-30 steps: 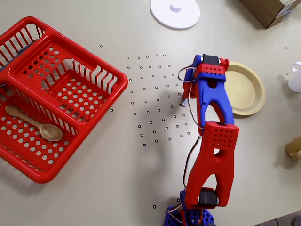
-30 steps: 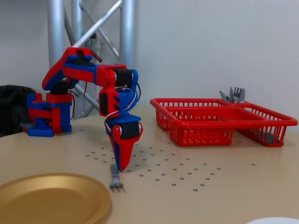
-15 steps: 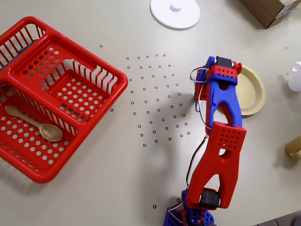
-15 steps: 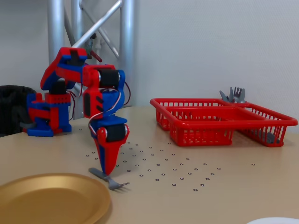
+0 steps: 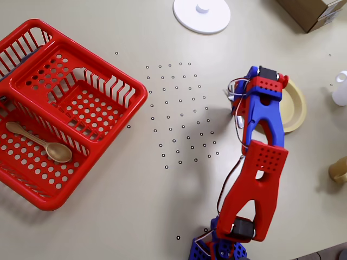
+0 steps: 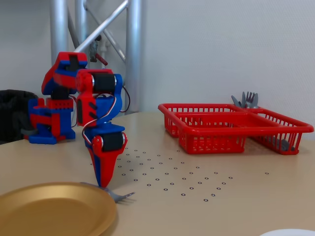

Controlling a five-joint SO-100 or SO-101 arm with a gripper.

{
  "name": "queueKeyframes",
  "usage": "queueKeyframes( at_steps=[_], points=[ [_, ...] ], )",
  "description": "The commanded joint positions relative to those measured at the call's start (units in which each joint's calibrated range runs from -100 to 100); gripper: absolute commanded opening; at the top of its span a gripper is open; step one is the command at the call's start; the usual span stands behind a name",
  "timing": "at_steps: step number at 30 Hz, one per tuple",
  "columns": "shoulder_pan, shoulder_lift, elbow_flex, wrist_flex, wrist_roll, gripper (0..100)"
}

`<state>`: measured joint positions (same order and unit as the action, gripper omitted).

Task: Push the fork on the left side of the plate

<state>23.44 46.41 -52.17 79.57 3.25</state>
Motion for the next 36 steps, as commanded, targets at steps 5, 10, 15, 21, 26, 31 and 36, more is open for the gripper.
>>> queueKeyframes(
  at_steps=[5,10,15,21,26,31,36],
  points=[
    [1.47,-1.1,-1.86,-0.41,0.49,0],
    [0.32,-2.79,-0.05,-0.49,-0.39,0],
    [-2.12,-10.23,5.57,-3.23,-2.0,0],
    [-6.14,-21.81,13.37,-6.53,-2.0,0],
    [-9.66,-32.71,21.34,-13.21,-2.15,0],
    [-12.67,-41.67,25.33,-15.46,0.05,0],
    [-15.26,-52.24,36.76,-26.01,-0.2,0]
  ],
)
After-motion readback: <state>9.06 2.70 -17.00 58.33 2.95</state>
